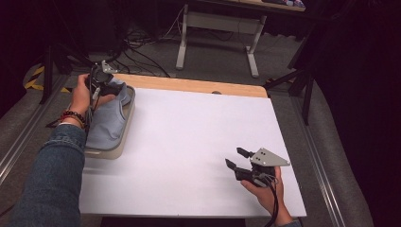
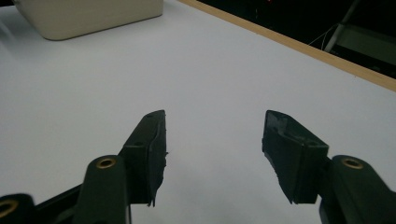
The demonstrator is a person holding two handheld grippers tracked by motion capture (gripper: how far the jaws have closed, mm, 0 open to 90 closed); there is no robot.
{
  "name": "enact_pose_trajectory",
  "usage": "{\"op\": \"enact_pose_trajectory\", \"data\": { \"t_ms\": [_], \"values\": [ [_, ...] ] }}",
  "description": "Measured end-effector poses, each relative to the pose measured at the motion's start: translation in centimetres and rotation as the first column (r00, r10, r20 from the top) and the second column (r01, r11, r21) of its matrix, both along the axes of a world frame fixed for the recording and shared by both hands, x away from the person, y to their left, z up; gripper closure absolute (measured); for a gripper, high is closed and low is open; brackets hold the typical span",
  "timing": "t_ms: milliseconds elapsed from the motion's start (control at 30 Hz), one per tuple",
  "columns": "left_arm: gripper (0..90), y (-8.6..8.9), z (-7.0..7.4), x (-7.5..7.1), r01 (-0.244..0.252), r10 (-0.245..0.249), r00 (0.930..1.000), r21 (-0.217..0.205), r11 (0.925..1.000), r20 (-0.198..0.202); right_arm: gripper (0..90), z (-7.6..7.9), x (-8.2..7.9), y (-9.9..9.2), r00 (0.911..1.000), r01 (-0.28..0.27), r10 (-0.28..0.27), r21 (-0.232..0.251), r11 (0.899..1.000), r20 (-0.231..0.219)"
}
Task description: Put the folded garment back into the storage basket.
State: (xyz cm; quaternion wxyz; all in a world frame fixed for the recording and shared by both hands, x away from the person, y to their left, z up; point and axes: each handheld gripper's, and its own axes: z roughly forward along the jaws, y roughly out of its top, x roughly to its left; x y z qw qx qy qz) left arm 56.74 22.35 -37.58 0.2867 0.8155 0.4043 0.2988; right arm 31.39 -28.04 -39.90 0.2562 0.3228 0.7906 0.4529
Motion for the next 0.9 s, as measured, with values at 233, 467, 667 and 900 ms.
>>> {"op": "enact_pose_trajectory", "data": {
  "t_ms": [233, 467, 667, 900],
  "values": [
    [74.5, -0.3, -0.1, -0.2, 0.033, -0.033, 0.9991, 0.015, 0.9993, -0.027, 41.1, -0.1, -0.3, -0.2, 1.0, 0.007, -0.007, -0.001, 1.0, 0.004],
    [76.9, -1.2, -0.9, -0.9, 0.121, -0.12, 0.9906, 0.02, 0.9924, -0.067, 40.8, -0.3, -0.4, -0.1, 1.0, -0.003, 0.003, -0.009, 1.0, -0.004],
    [75.6, -1.9, -2.7, -1.3, 0.142, -0.136, 0.9828, 0.043, 0.9889, -0.125, 39.8, -0.5, -0.3, 0.2, 0.9999, -0.015, 0.014, -0.013, 1.0, -0.01],
    [72.4, -2.4, -3.5, -1.3, 0.151, -0.134, 0.9774, 0.096, 0.9839, -0.163, 38.6, -0.7, -0.1, 0.5, 0.9995, -0.023, 0.023, -0.018, 1.0, -0.021]
  ]
}}
